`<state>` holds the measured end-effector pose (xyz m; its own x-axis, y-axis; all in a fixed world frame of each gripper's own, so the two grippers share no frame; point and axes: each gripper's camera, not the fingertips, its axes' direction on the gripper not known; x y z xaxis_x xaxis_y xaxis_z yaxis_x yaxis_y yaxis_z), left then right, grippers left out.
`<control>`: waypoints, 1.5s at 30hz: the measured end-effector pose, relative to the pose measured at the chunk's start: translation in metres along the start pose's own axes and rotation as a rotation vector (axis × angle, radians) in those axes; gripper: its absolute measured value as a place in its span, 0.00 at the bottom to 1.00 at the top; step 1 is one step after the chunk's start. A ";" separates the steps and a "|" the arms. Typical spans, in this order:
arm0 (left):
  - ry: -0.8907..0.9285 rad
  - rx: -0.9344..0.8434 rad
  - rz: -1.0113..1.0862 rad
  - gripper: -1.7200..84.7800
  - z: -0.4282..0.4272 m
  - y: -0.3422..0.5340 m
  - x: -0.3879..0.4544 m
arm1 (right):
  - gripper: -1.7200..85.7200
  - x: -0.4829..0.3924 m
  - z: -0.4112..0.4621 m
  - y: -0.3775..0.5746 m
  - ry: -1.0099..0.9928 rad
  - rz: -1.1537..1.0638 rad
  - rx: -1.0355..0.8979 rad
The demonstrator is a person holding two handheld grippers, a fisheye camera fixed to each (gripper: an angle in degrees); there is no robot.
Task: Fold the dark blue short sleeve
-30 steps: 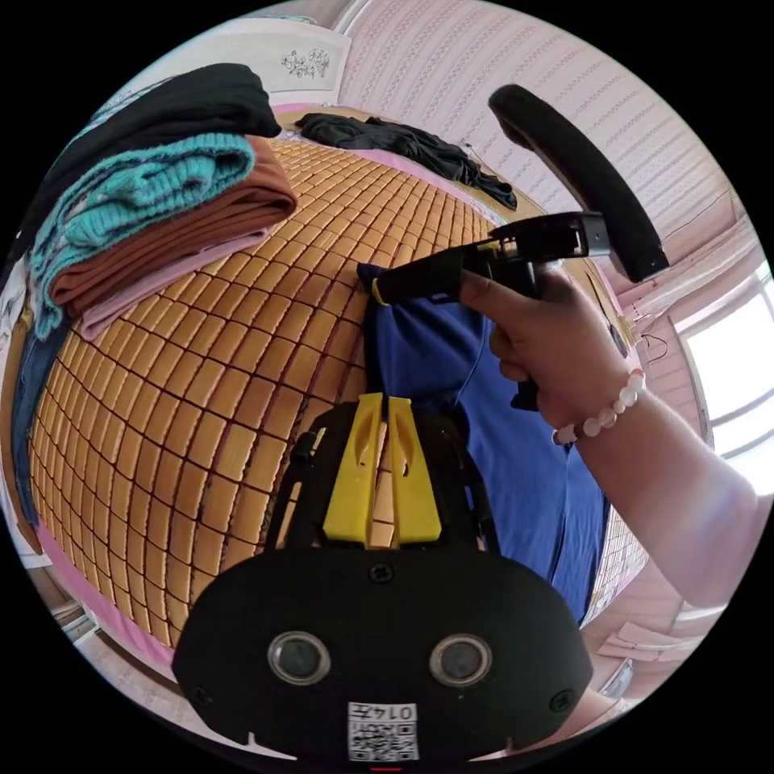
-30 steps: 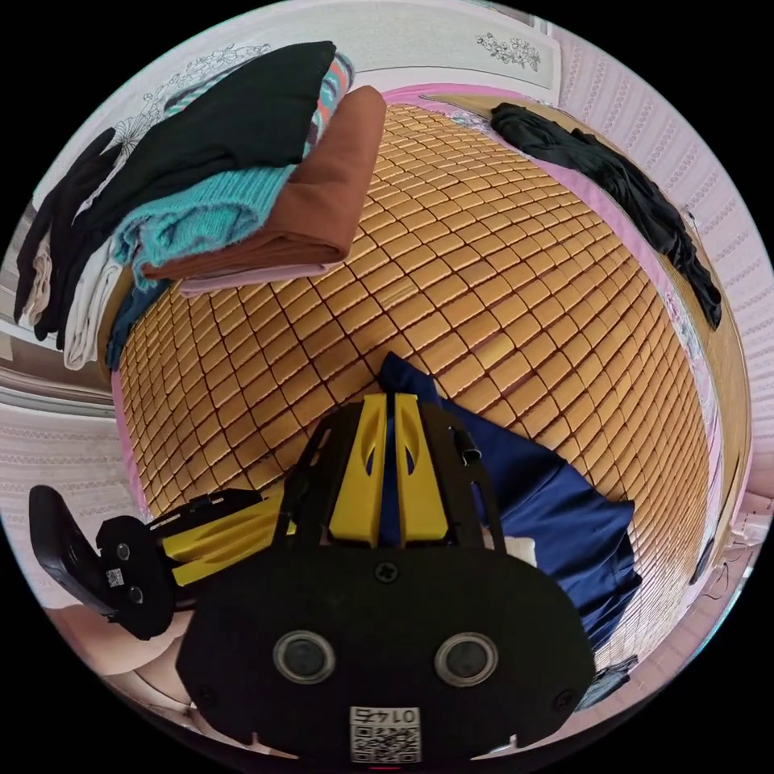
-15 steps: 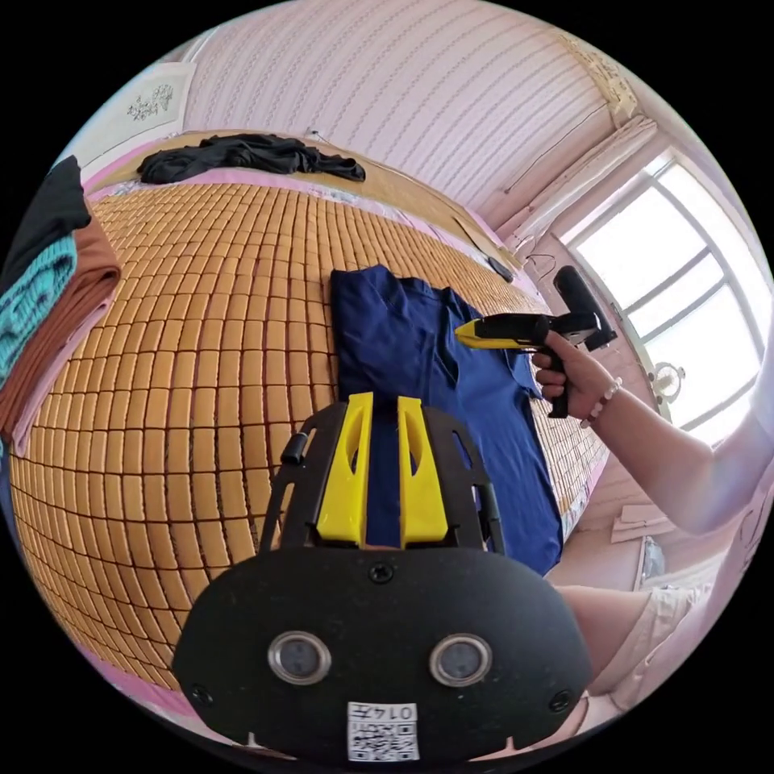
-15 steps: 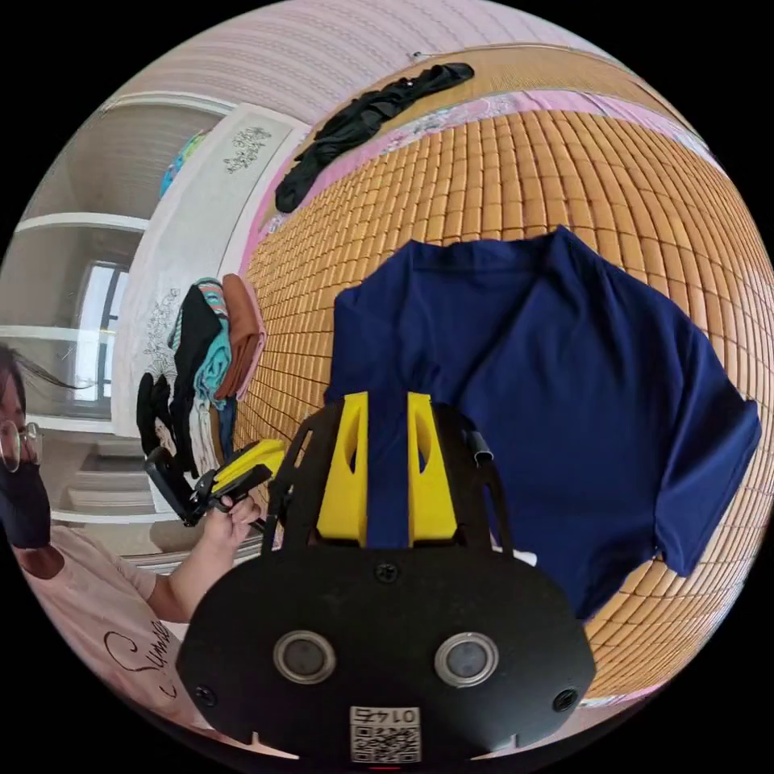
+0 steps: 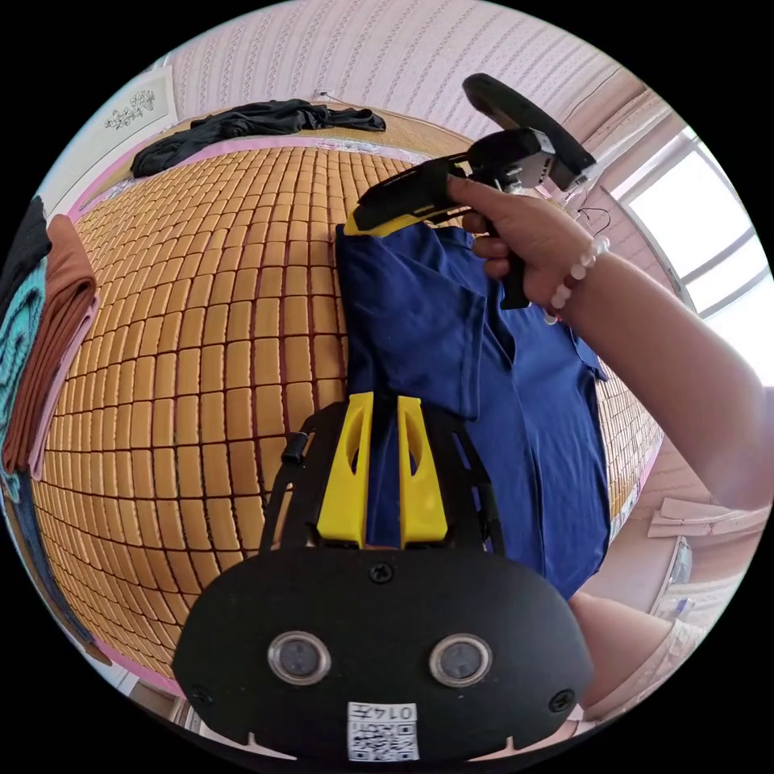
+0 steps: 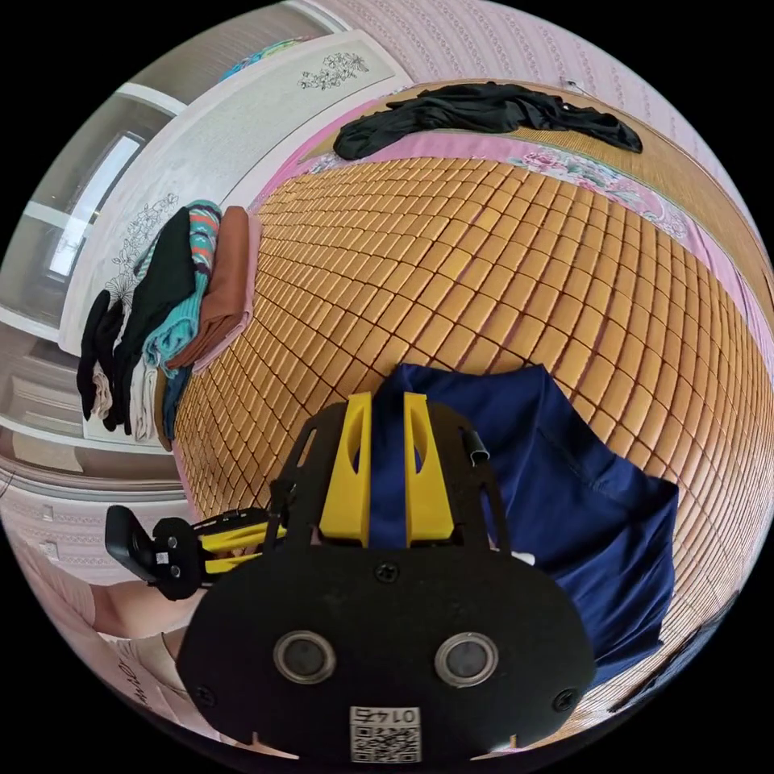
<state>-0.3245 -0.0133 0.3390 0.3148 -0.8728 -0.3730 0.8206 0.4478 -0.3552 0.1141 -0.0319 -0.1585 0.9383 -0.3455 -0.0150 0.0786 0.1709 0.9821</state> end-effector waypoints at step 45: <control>0.052 0.003 0.906 0.10 0.228 -0.223 0.518 | 0.11 0.198 -0.179 0.502 0.118 0.814 0.355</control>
<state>-0.2357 -0.6091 0.4200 0.8187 -0.1762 -0.5465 0.2700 0.9581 0.0955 0.3995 0.1504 0.2985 0.6880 -0.1415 0.7118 -0.7169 0.0197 0.6969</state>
